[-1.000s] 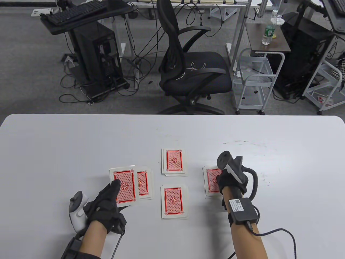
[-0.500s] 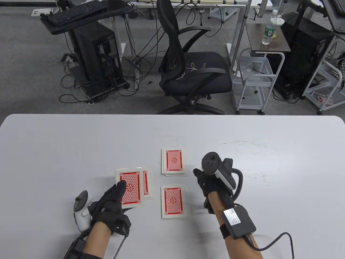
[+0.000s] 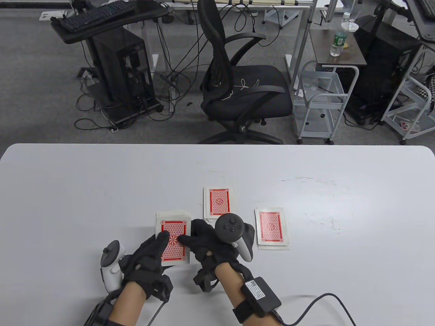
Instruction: Four-player card dealing with fan arrangement
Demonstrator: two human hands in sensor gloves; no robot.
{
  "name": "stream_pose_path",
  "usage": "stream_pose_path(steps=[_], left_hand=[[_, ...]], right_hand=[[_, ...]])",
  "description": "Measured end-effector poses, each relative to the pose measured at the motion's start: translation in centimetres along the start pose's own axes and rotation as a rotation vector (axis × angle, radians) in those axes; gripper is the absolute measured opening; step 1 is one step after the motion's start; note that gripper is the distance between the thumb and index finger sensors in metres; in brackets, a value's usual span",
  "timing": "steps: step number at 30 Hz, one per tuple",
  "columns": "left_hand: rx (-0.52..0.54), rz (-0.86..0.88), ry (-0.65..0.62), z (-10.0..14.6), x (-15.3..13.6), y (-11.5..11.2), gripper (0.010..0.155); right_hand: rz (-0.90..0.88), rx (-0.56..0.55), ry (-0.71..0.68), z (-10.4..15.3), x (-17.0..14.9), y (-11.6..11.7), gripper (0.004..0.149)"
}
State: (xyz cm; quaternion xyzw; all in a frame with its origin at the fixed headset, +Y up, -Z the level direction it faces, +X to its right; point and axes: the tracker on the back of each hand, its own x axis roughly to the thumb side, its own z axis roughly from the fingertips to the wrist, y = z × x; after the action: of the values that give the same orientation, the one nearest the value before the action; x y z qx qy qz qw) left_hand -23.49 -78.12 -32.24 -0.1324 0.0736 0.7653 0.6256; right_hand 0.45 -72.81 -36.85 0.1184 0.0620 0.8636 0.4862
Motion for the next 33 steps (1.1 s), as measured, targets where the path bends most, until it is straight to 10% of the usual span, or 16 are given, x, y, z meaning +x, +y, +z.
stream_pose_path(steps=[15, 29, 33], left_hand=[[0.036, 0.046, 0.018, -0.3, 0.1, 2.5, 0.045], [0.068, 0.055, 0.012, -0.4, 0.0, 3.1, 0.045], [0.068, 0.060, 0.010, -0.3, 0.1, 3.1, 0.045]], right_hand=[[-0.038, 0.065, 0.112, 0.2, -3.3, -5.5, 0.065], [0.911, 0.106, 0.389, -0.4, -5.4, -2.9, 0.076], [0.884, 0.098, 0.357, -0.3, -4.5, -2.9, 0.074]])
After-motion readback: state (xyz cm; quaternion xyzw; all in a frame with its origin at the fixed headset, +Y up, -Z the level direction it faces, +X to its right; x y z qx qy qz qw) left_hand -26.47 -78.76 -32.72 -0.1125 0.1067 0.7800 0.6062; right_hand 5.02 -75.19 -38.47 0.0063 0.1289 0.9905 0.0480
